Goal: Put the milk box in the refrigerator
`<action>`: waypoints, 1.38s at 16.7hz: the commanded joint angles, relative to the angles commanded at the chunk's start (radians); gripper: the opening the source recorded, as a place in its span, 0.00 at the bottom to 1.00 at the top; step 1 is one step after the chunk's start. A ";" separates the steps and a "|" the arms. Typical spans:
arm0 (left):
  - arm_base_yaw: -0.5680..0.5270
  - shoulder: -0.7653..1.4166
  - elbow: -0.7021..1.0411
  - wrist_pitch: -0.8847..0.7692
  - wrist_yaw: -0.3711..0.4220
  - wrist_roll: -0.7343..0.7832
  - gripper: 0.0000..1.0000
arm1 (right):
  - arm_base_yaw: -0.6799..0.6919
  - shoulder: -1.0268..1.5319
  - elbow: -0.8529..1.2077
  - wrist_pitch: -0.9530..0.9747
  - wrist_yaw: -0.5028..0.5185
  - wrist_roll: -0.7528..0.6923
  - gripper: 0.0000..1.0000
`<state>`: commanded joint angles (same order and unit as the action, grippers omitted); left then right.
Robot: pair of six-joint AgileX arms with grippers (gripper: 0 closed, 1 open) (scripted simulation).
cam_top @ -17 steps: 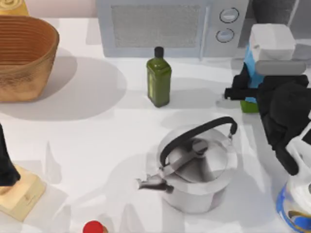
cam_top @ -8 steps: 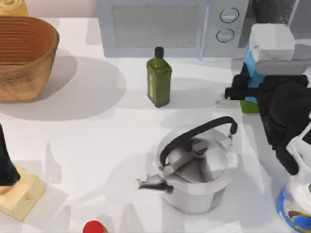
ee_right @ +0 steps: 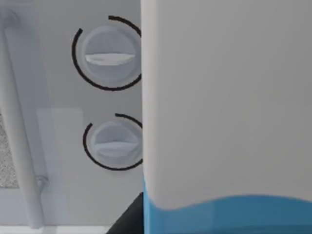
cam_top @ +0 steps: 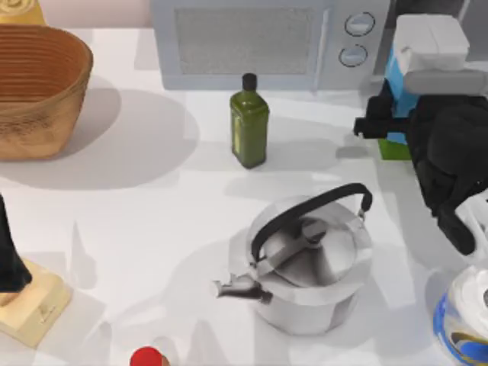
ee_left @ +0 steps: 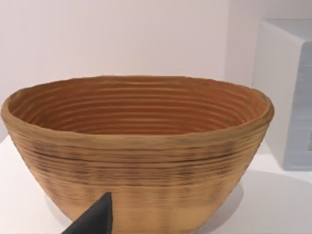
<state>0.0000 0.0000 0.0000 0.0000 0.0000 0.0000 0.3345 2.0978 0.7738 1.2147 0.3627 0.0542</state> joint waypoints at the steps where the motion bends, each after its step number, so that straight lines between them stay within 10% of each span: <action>1: 0.000 0.000 0.000 0.000 0.000 0.000 1.00 | 0.000 -0.039 0.009 -0.048 -0.001 0.000 0.00; 10: 0.000 0.000 0.000 0.000 0.000 0.000 1.00 | 0.001 -0.376 0.088 -0.464 -0.005 0.002 0.00; 23: 0.000 0.000 0.000 0.000 0.000 0.000 1.00 | -0.035 -0.619 -0.019 -0.589 -0.055 -0.011 0.00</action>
<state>0.0000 0.0000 0.0000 0.0000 0.0000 0.0000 0.2992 1.4790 0.7545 0.6258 0.3077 0.0433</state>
